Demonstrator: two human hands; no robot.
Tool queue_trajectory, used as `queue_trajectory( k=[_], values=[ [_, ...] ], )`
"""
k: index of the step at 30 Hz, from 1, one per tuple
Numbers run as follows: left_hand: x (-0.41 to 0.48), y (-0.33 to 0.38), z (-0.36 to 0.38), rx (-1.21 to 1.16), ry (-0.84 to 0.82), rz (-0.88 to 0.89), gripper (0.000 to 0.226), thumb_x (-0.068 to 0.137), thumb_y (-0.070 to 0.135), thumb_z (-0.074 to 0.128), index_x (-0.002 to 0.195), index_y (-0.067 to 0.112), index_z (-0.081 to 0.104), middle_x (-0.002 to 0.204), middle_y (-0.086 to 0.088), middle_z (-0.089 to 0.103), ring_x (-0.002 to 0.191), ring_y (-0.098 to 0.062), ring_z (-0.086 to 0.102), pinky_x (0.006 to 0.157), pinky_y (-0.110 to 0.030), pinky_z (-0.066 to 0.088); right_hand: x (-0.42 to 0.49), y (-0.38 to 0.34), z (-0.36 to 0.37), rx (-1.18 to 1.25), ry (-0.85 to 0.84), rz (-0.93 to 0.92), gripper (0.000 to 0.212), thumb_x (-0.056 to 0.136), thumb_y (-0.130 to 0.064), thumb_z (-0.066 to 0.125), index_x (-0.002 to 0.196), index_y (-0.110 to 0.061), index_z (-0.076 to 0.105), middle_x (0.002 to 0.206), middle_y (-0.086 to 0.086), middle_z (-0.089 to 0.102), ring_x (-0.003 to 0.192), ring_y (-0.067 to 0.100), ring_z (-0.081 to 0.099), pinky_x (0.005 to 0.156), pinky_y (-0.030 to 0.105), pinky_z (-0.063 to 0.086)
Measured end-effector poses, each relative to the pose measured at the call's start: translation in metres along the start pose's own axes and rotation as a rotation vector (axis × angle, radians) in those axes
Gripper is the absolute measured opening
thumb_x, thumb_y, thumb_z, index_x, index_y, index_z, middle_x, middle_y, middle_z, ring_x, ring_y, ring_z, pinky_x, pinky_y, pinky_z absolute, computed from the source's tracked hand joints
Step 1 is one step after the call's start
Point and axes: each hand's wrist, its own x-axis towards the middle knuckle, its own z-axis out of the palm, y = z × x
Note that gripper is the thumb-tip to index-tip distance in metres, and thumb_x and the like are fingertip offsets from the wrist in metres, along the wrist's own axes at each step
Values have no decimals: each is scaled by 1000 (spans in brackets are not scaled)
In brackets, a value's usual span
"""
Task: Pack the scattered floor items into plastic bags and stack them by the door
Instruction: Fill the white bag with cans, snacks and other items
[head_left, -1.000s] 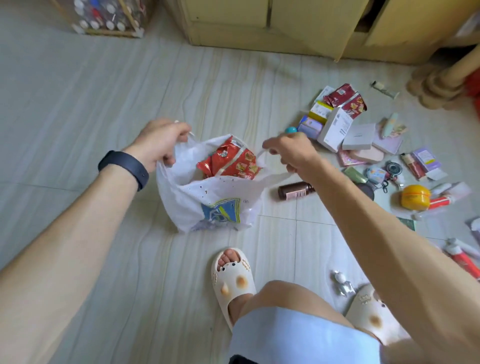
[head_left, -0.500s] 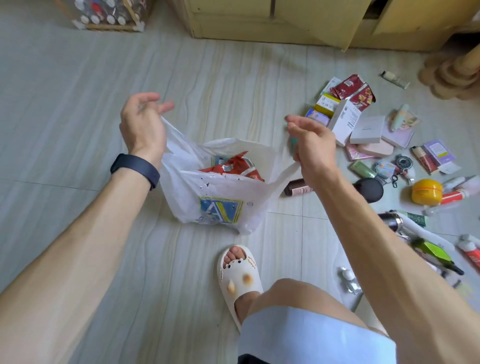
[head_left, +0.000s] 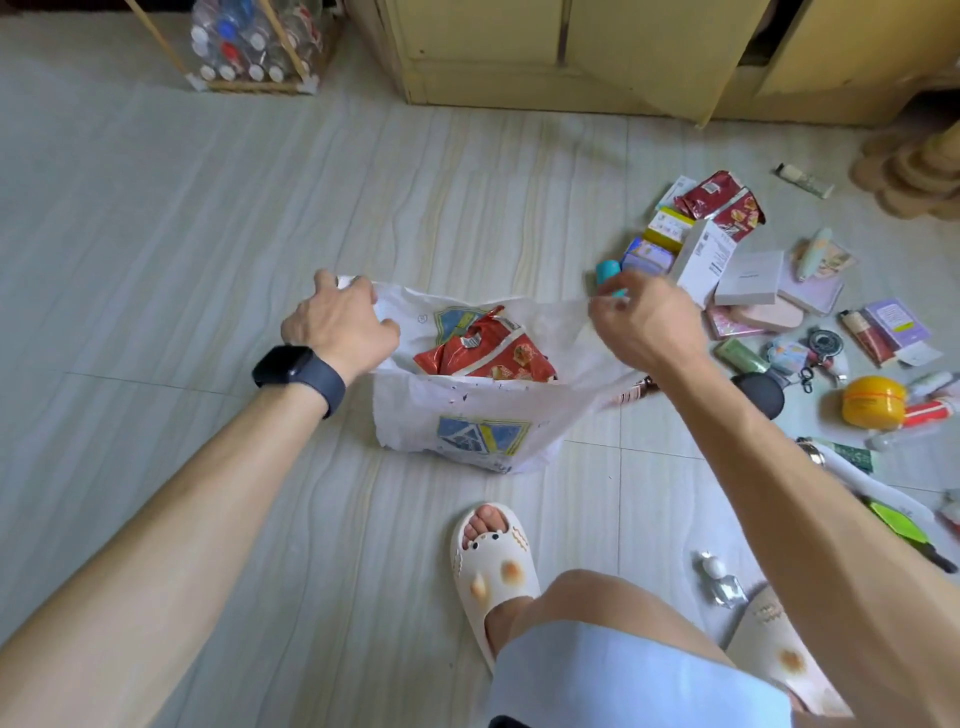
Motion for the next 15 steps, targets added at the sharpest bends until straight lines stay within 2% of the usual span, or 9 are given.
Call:
queue_trajectory(
  k=[2,3,4,5,7,9,11,13,15],
  values=[
    [-4,11,7,171,130,26,45,82,35,64,122,17,57,135,-14,34,104,-40,54,78,-39,38,-3,5,5,-307,-190,56,45,85,-47,52,121,-22,60,120,15,60,108,35,58,82,36,43],
    [-4,16,9,267,225,109,45,78,32,67,118,16,58,139,-15,31,108,-39,50,80,-41,37,-3,6,8,-400,-206,67,51,84,-51,53,123,-18,56,122,16,55,112,37,54,86,39,43],
    [-1,22,12,359,321,236,43,73,27,70,113,16,60,143,-14,29,114,-38,45,84,-43,36,-5,5,10,-449,-151,33,56,84,-53,55,125,-15,52,125,17,49,117,38,48,90,42,42],
    [2,28,14,435,397,394,39,70,22,70,108,17,62,146,-13,30,120,-37,41,90,-46,34,-7,4,12,-478,-57,-50,59,83,-52,57,127,-13,49,130,18,45,121,39,42,94,45,39],
    [11,43,20,561,453,719,30,73,18,65,102,20,68,137,-9,46,128,-30,40,102,-52,25,-10,-2,23,-489,139,-341,64,80,-46,61,132,-14,46,143,16,40,135,38,31,102,50,33],
    [16,55,27,671,343,865,26,83,22,56,104,26,70,121,-3,60,127,-24,44,111,-56,15,-10,-8,40,-478,211,-682,57,80,-33,61,133,-16,52,148,11,44,145,32,26,112,54,25],
    [26,56,36,780,197,800,30,91,33,50,116,30,67,130,-2,57,139,-25,33,116,-60,3,-5,-7,54,-587,-3,-872,51,86,-24,53,136,-19,53,147,6,47,149,26,19,119,58,10],
    [37,43,41,877,96,668,52,90,57,46,137,33,53,155,-6,34,150,-28,7,114,-64,-5,5,9,63,-862,-296,-788,60,88,-34,51,146,-19,41,158,6,30,152,25,0,116,63,-7],
    [47,18,47,927,-9,549,96,74,83,45,153,33,22,164,-9,3,149,-31,-12,111,-66,-11,18,39,64,-1103,-434,-604,92,80,-59,55,155,-18,22,165,8,1,150,26,-15,113,67,-11]
  ],
)
